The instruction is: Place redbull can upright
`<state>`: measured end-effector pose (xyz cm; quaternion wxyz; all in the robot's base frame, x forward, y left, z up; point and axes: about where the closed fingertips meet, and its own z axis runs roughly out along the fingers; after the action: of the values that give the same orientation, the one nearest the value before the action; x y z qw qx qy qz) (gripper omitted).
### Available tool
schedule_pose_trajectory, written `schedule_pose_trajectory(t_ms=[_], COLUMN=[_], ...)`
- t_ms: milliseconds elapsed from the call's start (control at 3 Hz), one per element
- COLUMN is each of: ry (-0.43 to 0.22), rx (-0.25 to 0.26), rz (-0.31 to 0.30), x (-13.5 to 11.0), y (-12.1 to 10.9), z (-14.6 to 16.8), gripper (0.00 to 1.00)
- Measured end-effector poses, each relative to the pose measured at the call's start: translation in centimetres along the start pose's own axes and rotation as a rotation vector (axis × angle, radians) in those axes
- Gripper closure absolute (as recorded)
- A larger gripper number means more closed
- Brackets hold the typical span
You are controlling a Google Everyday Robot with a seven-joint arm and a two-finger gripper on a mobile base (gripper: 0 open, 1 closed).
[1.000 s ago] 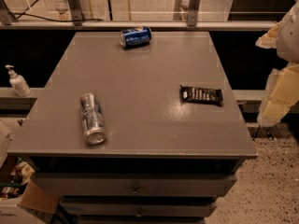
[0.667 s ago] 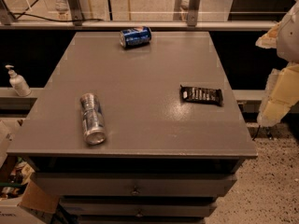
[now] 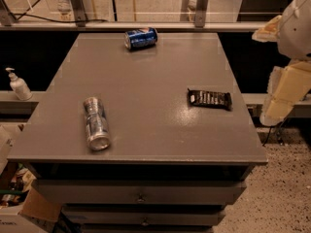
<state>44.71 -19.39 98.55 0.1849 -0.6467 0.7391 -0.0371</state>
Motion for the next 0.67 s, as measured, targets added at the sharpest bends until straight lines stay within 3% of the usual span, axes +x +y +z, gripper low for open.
schedule_pose_trajectory(t_ms=[667], ry=[-0.137], rx=[0.061], rz=[-0.364], x=[-7.1], y=[-0.7], z=[1.4], gripper=[0.00])
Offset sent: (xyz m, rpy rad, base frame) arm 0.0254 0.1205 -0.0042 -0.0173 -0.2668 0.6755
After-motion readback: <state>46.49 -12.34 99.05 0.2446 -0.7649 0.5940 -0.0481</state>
